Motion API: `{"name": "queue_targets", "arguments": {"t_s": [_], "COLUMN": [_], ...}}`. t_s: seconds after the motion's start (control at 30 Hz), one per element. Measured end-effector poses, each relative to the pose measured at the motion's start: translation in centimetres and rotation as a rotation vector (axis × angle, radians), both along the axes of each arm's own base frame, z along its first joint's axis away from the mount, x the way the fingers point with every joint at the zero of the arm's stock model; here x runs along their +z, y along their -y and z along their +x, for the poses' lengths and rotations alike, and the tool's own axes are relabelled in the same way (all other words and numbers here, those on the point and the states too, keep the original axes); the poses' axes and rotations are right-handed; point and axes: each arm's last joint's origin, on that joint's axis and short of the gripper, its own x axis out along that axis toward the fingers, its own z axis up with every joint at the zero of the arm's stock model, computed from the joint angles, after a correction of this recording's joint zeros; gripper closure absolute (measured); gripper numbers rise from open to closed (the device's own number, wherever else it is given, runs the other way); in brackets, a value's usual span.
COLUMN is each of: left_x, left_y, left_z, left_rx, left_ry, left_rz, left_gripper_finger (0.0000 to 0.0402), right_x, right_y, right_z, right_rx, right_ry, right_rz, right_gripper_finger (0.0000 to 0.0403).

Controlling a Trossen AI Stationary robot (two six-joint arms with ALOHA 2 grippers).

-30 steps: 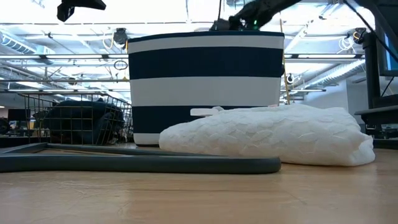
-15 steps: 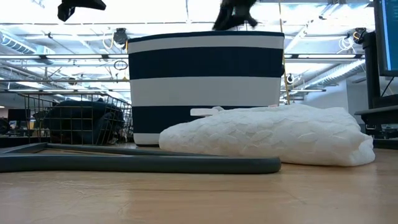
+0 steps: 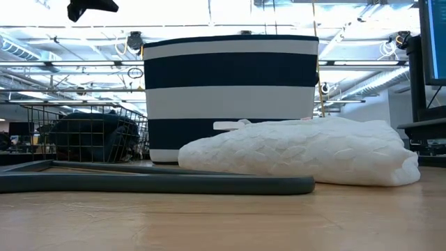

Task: Pick & Place Cloths
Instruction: Put the white shirt into the blue bin

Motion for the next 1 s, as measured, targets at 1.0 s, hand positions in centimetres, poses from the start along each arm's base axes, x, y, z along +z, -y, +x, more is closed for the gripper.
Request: {"name": "queue_targets", "arguments": {"t_s": [1.0], "left_x": [-2.3], "left_y": [-0.2], "left_z": [0.9], "left_rx": [-0.089], "left_ry": [-0.077], "left_rz": [-0.005], "left_gripper_finger": [0.0380], "right_x": [-8.4], "right_y": [-12.1], "right_z": [0.6], "right_rx": [-0.365], "right_ry": [-0.313], "right_rz": [0.702], "right_gripper_finger": [0.0259]}}
